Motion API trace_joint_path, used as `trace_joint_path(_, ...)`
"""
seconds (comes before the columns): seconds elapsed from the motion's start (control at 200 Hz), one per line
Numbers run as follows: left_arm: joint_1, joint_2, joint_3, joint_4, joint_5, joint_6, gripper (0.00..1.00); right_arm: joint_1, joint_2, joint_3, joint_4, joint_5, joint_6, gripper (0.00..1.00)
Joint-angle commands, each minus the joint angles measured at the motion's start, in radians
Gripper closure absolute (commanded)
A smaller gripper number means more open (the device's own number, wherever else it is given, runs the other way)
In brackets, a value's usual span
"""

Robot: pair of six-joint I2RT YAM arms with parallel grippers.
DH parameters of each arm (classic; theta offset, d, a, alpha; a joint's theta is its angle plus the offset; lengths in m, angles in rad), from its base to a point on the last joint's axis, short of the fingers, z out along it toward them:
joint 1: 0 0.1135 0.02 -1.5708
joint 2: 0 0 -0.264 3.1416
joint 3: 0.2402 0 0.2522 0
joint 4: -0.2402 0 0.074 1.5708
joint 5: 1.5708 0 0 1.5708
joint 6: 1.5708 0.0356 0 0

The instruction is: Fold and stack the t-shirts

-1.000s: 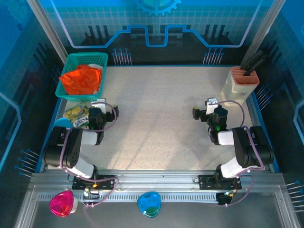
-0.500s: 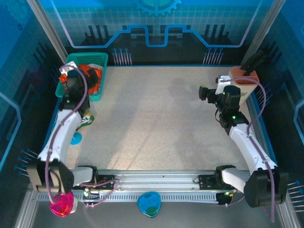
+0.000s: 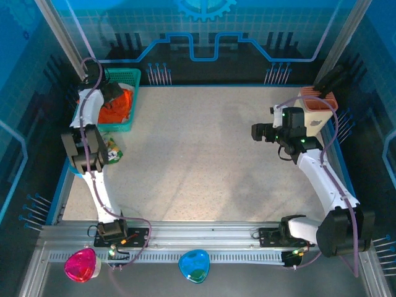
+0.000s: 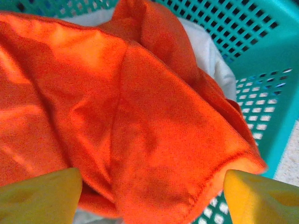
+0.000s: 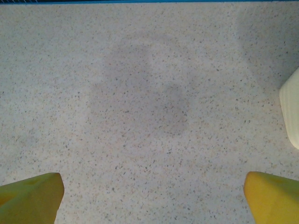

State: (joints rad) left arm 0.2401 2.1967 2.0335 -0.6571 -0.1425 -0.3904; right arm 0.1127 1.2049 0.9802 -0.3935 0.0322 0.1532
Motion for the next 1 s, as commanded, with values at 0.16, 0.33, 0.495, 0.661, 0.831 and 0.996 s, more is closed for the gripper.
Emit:
trace_joint_path(0.16, 0.001, 0.222, 0.266, -0.177, 0.055, -0.089, 0.27, 0.016, -0.02, 0.039, -0.103, 0.029, -0.04, 0.0)
trace_joint_path(0.33, 0.001, 0.248, 0.27, -0.149, 0.044, -0.111, 0.44, 0.016, -0.03, 0.039, -0.108, 0.032, -0.037, 0.0)
trace_joint_path(0.495, 0.002, 0.259, 0.269, -0.142, 0.054, -0.102, 0.82, 0.016, -0.052, 0.041, -0.116, 0.047, -0.039, 0.0)
trace_joint_path(0.661, 0.002, 0.219, 0.233, -0.13, 0.082, -0.089, 1.0, 0.016, -0.106, 0.045, -0.132, 0.057, -0.039, 0.0)
trace_joint_path(0.831, -0.006, 0.053, 0.153, -0.094, 0.093, -0.057, 1.0, 0.015, -0.187, 0.057, -0.157, 0.061, -0.04, 0.0)
trace_joint_path(0.996, -0.054, -0.136, 0.149, -0.127, 0.071, 0.031, 1.0, 0.012, -0.254, 0.058, -0.179, 0.063, -0.045, 0.0)
